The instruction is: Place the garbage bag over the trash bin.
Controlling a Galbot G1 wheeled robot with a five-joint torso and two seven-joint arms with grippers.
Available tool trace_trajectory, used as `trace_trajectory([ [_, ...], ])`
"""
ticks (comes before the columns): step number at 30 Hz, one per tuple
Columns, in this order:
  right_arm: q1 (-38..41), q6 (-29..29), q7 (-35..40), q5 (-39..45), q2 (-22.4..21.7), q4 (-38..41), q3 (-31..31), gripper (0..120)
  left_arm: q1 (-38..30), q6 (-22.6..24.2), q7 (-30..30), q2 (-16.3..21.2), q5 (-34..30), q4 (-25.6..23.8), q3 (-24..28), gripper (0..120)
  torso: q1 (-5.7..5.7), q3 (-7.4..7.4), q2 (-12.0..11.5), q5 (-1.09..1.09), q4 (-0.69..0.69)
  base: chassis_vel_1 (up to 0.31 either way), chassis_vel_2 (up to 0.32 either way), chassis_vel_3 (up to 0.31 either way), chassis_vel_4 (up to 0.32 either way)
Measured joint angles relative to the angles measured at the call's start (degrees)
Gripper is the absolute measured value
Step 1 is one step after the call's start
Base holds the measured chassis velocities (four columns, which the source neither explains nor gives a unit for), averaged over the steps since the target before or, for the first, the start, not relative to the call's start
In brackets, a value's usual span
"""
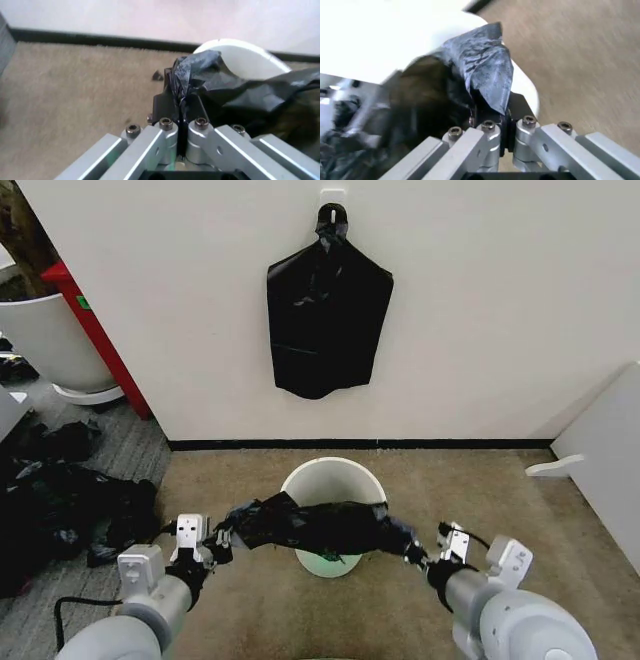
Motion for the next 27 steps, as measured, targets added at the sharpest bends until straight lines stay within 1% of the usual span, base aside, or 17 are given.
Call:
trace_trajectory([
  [1, 0.0, 0.0, 0.0, 0.0, 0.0, 0.0, 0.0, 0, 0.0, 0.0, 0.0, 0.0, 0.0, 0.0, 0.0, 0, 0.00, 0.00, 0.0, 0.00, 0.00, 0.000, 0.000, 0.000, 0.000],
  [4, 0.2, 0.2, -4.6, -1.4, -0.5, 0.0, 1.8, 0, -0.1, -2.1, 1.9, 0.7, -0.6, 0.0, -1.4, 0, 0.00, 0.00, 0.0, 0.00, 0.00, 0.000, 0.000, 0.000, 0.000],
  [7, 0.5, 0.6, -15.4, -2.0, -1.9, 0.0, 6.3, 0, -1.3, -6.5, 4.6, 2.2, -2.6, 0.0, -3.5, 0, 0.00, 0.00, 0.0, 0.00, -0.01, 0.000, 0.000, 0.000, 0.000],
  [9, 0.6, 0.5, -16.2, -1.7, -2.3, 0.0, 6.7, 0, -1.3, -6.5, 4.7, 2.3, -3.6, 0.0, -4.1, 0, 0.00, 0.00, 0.0, 0.00, 0.00, 0.000, 0.000, 0.000, 0.000],
  [10, 0.4, 0.2, -16.3, -1.1, -2.6, 0.0, 6.9, 0, -0.9, -5.3, 4.4, 2.3, -5.0, 0.0, -5.0, 0, 0.00, 0.00, 0.0, 0.00, 0.00, 0.000, 0.000, 0.000, 0.000],
  [12, -0.4, -1.2, -14.5, 1.3, -2.5, 0.0, 6.8, 0, 0.2, -2.7, 3.8, 2.0, -7.4, 0.1, -5.7, 0, 0.00, 0.00, 0.0, 0.00, 0.01, 0.000, 0.000, 0.000, 0.000],
  [14, -1.0, -2.7, -10.6, 5.3, -2.0, -0.1, 5.8, 0, 0.8, -0.1, 3.0, 2.2, -8.7, 0.1, -5.3, 0, 0.00, 0.00, 0.0, -0.01, 0.01, 0.000, 0.000, 0.000, 0.000],
  [16, -1.4, -4.1, -7.2, 9.9, -1.2, -0.1, 4.8, 0, 0.9, 1.9, 2.2, 2.9, -10.2, 0.1, -4.7, 0, 0.00, 0.00, 0.0, 0.00, 0.00, 0.000, 0.000, 0.000, 0.000],
  [17, -1.4, -4.1, -7.2, 9.9, -1.2, -0.1, 4.8, 0, 0.9, 1.9, 2.2, 2.9, -10.2, 0.1, -4.7, 0, 0.00, 0.00, 0.0, 0.00, 0.00, 0.000, 0.000, 0.000, 0.000],
  [21, -1.2, -6.1, -0.8, 18.3, 0.4, -0.1, 3.7, 0, 0.5, 7.0, 1.9, 4.4, -16.3, 0.1, -2.9, 0, 0.00, 0.00, 0.0, 0.00, 0.00, 0.000, 0.000, 0.000, 0.000],
  [24, -1.3, -6.4, 1.6, 19.4, 1.1, -0.1, 3.6, 0, 0.1, 8.2, 4.8, 4.6, -15.5, 0.1, -1.6, 0, 0.00, 0.00, 0.0, -0.01, 0.00, 0.000, 0.000, 0.000, 0.000],
  [25, -1.3, -6.4, 1.6, 19.4, 1.1, -0.1, 3.6, 0, 0.1, 8.2, 4.8, 4.6, -15.5, 0.1, -1.6, 0, 0.00, 0.00, 0.0, -0.01, 0.00, 0.000, 0.000, 0.000, 0.000],
  [27, -1.8, -6.9, 2.1, 18.9, 1.4, -0.1, 3.6, 0, -0.6, 8.0, 7.9, 4.9, -13.0, 0.1, -0.7, 0, 0.00, 0.00, 0.0, 0.00, 0.00, 0.000, 0.000, 0.000, 0.000],
])
